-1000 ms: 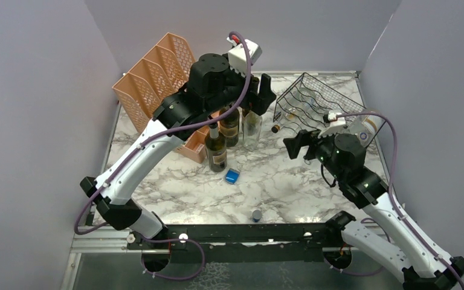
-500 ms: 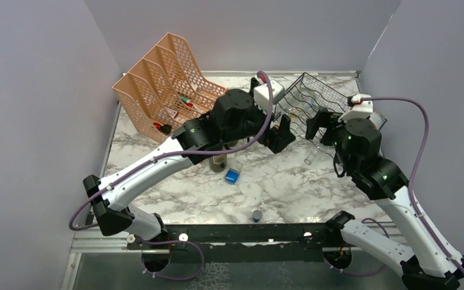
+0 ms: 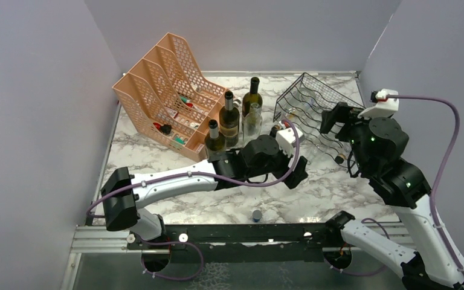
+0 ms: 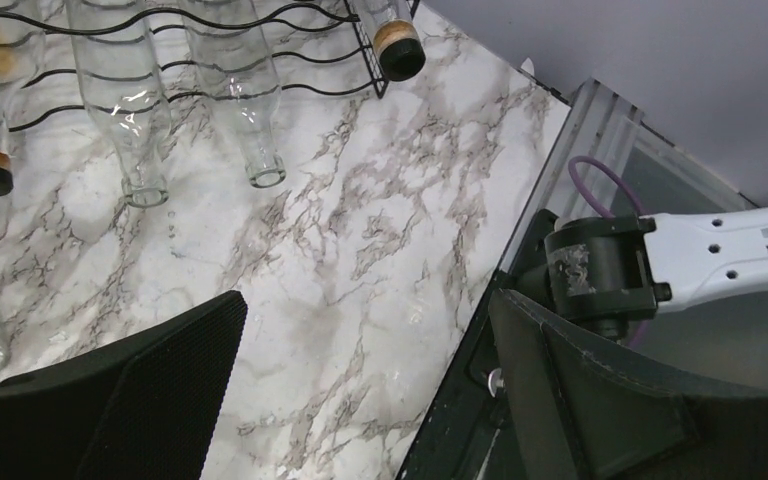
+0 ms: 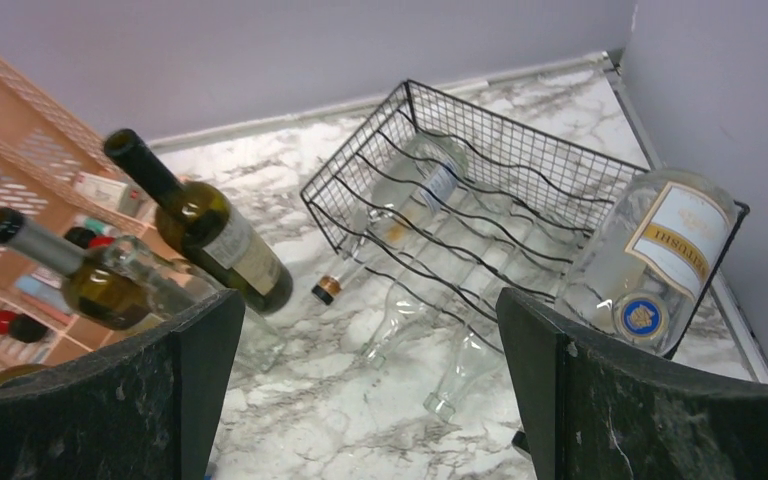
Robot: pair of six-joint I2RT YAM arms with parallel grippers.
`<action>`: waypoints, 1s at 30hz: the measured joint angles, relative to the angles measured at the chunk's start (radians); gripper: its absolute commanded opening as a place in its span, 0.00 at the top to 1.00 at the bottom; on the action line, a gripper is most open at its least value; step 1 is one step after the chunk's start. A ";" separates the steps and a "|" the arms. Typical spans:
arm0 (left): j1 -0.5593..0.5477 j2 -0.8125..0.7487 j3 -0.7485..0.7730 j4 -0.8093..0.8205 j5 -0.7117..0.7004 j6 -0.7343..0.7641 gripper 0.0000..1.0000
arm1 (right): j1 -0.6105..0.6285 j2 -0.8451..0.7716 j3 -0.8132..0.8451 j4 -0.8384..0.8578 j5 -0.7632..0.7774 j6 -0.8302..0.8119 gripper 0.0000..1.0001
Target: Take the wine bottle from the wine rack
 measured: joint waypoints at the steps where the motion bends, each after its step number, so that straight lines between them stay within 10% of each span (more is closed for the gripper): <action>1: -0.005 0.004 -0.018 0.024 -0.006 -0.004 0.01 | 0.000 -0.007 0.015 0.001 -0.011 -0.008 0.00; 12: -0.024 0.185 -0.040 0.287 -0.054 -0.028 0.01 | 0.000 -0.144 0.099 0.023 -0.070 -0.088 0.00; 30: 0.006 0.582 0.313 0.218 -0.128 -0.061 0.24 | 0.000 -0.222 0.098 -0.006 -0.074 -0.157 0.00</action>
